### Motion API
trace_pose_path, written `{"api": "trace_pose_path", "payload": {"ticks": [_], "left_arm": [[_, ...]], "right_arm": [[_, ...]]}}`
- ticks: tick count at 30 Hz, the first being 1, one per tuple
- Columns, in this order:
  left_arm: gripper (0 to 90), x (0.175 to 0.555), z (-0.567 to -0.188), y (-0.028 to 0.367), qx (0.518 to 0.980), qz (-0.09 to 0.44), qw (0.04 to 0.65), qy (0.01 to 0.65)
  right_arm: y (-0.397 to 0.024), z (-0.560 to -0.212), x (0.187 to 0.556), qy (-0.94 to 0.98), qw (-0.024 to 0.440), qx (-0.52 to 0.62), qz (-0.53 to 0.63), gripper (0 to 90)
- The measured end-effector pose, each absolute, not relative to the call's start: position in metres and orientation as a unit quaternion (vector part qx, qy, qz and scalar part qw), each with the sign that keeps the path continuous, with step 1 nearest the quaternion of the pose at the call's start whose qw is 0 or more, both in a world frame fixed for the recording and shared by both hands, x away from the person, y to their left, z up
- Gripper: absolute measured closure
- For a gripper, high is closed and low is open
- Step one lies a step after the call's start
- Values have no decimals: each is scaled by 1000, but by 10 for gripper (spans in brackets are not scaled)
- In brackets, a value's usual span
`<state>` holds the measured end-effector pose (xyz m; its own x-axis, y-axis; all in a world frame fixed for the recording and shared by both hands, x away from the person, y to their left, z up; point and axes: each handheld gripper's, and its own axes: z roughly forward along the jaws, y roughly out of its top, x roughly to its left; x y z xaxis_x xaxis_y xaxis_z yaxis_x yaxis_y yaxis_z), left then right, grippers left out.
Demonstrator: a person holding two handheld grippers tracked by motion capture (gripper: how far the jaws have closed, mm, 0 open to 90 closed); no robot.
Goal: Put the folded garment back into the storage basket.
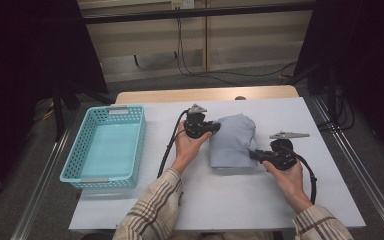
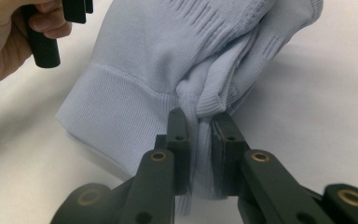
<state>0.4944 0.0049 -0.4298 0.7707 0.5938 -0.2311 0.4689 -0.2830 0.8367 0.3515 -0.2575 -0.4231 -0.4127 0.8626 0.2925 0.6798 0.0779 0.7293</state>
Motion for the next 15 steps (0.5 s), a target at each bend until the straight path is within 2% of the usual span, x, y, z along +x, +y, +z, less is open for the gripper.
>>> {"api": "trace_pose_path", "payload": {"ticks": [15], "left_arm": [[766, 492, -416, 11, 800, 73, 502, 322]], "right_arm": [[-255, -415, 349, 720, 117, 527, 436, 800]]}}
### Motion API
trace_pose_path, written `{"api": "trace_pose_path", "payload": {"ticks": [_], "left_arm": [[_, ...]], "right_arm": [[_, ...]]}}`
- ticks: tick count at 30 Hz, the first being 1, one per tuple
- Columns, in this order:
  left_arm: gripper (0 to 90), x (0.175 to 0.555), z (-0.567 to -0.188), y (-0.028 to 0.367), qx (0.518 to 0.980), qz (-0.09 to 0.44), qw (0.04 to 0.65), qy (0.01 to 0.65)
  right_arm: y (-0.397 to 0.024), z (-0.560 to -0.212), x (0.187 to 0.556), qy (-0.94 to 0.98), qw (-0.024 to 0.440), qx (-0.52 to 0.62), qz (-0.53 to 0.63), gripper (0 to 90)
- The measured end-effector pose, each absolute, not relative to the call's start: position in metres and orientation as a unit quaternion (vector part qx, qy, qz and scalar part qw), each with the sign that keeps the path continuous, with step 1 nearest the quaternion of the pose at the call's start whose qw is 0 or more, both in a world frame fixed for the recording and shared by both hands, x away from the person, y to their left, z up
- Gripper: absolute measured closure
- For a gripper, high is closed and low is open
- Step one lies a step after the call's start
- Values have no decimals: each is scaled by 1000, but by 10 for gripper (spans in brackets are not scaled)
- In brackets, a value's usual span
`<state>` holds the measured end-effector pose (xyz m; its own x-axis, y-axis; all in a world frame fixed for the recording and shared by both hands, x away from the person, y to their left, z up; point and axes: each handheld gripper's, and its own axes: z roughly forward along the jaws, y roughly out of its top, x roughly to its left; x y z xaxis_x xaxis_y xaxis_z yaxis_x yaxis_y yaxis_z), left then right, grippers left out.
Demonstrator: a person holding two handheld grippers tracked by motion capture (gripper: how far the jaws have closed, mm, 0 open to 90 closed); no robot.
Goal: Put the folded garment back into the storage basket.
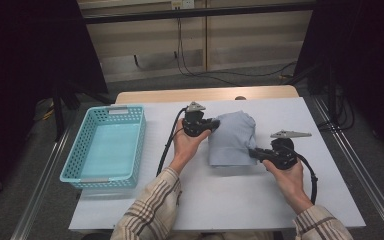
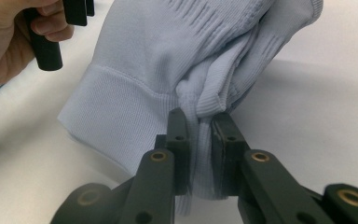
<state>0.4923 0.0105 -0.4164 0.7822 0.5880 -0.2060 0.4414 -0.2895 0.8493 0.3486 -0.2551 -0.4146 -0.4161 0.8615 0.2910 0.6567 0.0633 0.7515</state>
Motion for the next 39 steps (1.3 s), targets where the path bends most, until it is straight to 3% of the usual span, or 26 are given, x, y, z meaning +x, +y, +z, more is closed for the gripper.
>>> {"api": "trace_pose_path", "payload": {"ticks": [39], "left_arm": [[766, 490, -381, 42, 787, 101, 515, 326]], "right_arm": [[-229, -391, 355, 716, 125, 508, 462, 800]]}}
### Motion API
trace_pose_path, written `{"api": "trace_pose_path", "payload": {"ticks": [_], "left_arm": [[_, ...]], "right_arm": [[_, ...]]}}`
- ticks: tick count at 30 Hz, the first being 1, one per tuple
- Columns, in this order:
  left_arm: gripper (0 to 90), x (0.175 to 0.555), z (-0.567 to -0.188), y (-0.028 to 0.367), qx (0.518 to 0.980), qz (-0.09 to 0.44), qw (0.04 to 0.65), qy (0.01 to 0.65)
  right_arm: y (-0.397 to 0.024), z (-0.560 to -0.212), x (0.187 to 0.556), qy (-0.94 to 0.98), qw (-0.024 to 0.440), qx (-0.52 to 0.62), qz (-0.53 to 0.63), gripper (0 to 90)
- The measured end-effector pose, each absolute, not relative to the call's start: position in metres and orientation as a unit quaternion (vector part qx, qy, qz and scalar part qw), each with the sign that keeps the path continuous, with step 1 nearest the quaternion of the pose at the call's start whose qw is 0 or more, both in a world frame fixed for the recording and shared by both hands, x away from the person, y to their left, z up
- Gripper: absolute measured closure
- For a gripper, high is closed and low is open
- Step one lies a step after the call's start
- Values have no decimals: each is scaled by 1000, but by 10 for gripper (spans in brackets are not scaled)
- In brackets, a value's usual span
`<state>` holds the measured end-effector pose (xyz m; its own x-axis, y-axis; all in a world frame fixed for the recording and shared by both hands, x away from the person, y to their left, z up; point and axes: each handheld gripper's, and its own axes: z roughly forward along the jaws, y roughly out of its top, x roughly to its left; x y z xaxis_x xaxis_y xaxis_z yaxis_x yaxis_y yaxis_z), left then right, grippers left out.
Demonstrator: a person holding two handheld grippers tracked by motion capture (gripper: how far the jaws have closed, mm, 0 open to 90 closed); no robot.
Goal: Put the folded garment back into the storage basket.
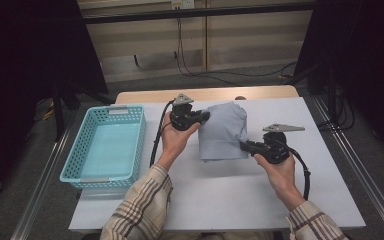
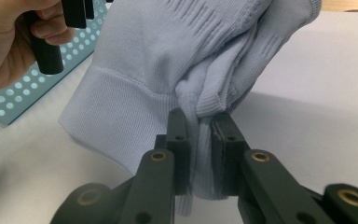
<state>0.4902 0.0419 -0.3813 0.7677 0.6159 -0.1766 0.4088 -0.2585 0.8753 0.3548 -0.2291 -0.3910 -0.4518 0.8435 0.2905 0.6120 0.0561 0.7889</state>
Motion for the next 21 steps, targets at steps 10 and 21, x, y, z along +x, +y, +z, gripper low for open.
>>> {"api": "trace_pose_path", "payload": {"ticks": [10, 21], "left_arm": [[766, 484, -366, 58, 786, 118, 518, 317], [766, 484, -354, 77, 777, 135, 519, 330]], "right_arm": [[-219, -385, 356, 718, 127, 496, 473, 800], [-199, -377, 364, 718, 128, 482, 485, 800]]}}
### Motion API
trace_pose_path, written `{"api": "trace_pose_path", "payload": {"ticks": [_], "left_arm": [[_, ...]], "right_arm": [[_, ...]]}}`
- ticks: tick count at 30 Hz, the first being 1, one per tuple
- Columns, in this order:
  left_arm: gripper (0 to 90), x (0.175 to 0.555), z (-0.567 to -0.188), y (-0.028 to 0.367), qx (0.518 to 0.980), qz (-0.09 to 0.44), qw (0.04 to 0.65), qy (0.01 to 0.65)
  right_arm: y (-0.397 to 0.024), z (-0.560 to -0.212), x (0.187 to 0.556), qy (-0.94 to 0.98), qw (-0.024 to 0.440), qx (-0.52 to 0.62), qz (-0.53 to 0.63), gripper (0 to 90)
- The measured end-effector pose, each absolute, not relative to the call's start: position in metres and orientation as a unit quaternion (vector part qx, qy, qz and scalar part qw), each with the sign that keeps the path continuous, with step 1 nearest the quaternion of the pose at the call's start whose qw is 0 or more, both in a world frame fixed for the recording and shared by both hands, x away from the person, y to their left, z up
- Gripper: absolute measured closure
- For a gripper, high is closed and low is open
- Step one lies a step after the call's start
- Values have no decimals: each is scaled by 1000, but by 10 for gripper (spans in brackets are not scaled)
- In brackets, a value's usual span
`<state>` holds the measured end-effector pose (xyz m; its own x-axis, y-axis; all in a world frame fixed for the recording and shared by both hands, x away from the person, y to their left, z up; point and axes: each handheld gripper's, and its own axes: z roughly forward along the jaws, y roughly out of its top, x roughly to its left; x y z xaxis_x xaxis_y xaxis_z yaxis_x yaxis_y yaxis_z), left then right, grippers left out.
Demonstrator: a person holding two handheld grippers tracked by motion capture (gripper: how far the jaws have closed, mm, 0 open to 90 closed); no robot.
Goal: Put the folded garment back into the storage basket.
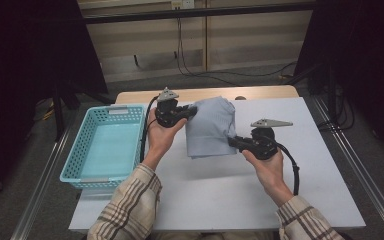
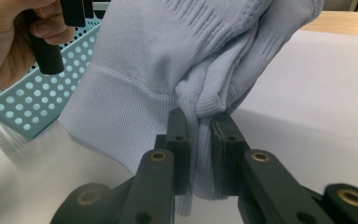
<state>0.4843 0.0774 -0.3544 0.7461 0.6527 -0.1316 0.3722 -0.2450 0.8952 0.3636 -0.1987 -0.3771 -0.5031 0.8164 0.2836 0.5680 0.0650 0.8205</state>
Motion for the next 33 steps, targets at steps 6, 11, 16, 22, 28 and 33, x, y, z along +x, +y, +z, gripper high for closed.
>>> {"api": "trace_pose_path", "payload": {"ticks": [6, 11, 16, 22, 28, 33], "left_arm": [[766, 480, -343, 84, 779, 144, 519, 322], [766, 479, -338, 89, 774, 149, 523, 323], [766, 476, -336, 95, 773, 157, 522, 325], [766, 476, -333, 105, 769, 163, 522, 331], [766, 476, -333, 117, 762, 163, 524, 344], [766, 475, -333, 128, 757, 170, 525, 350]], "right_arm": [[-193, -374, 363, 717, 126, 479, 490, 800], [-189, -370, 364, 717, 127, 474, 495, 800], [-184, -370, 366, 719, 125, 471, 496, 800], [-174, -366, 367, 722, 123, 463, 499, 800], [-160, -361, 370, 727, 119, 459, 496, 800], [-149, -359, 371, 730, 113, 453, 500, 800]]}}
